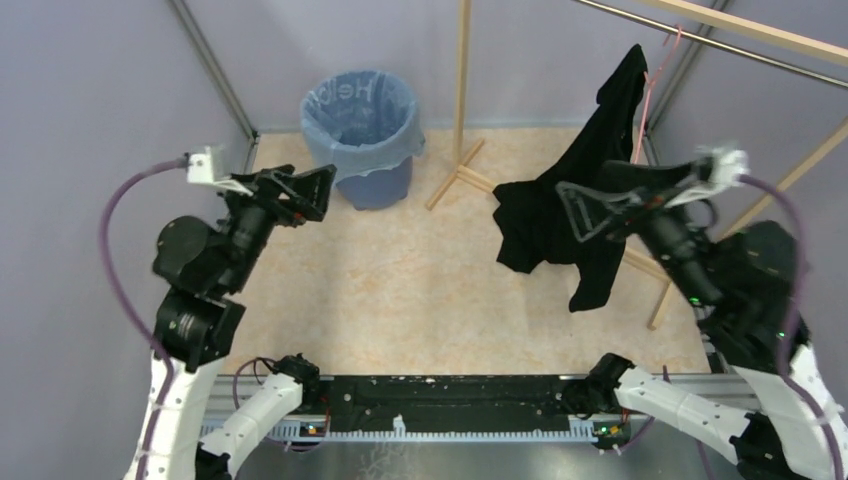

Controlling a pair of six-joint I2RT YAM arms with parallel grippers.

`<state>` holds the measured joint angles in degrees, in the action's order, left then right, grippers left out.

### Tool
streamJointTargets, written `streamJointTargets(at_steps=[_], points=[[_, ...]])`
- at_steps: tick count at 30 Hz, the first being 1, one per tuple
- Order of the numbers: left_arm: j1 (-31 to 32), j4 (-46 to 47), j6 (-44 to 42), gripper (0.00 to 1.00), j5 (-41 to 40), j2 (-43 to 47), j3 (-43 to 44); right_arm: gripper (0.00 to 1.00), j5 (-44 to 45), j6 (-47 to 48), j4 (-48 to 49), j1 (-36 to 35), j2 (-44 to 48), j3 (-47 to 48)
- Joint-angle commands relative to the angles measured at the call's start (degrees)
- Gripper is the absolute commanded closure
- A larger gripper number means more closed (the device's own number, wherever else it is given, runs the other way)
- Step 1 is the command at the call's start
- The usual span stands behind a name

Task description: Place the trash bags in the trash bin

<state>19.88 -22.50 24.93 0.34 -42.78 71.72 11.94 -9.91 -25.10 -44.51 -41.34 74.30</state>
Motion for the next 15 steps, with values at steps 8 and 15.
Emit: streamJointTargets(at_steps=[8, 15], points=[[0.1, -1.6, -4.2, 0.01, -2.8, 1.8, 7.9, 0.01, 8.7, 2.9, -3.5, -0.5, 2.0, 12.8], [0.1, -1.8, -7.3, 0.01, -3.5, 1.9, 7.5, 0.01, 10.4, 1.0, -2.8, -0.5, 2.3, 10.2]])
